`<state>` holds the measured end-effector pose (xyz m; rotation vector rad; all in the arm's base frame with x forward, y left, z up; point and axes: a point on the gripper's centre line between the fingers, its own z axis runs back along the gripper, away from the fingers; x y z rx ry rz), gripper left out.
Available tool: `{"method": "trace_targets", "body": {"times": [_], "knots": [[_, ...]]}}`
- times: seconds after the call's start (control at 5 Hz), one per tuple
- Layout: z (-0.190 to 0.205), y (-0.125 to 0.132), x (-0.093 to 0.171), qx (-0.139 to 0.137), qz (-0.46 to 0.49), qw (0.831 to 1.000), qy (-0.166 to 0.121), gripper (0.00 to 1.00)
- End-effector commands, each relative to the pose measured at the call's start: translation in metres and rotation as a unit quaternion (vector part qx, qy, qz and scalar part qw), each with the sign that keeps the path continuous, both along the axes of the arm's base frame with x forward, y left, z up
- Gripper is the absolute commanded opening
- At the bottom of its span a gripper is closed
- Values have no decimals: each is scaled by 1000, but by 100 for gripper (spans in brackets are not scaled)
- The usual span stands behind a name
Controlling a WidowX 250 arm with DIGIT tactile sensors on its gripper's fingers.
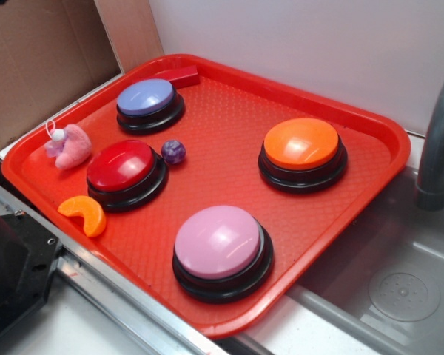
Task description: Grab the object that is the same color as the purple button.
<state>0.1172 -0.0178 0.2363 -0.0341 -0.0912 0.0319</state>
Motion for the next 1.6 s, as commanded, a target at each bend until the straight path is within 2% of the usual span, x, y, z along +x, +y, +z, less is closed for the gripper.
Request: {"method": "trace_targets", "body": {"times": [0.0,0.4,0.6,0.8,1.0,1.4], "knots": [[0,0,0,0,0,1000,0,100],[-40,5,45,0,47,998,-41,100],[-74,12,74,20,66,997,-40,100],[-97,18,90,9,65,997,-43,100],[-117,16,103,9,63,997,-53,100],[-159,16,131,22,56,997,-43,100]]}}
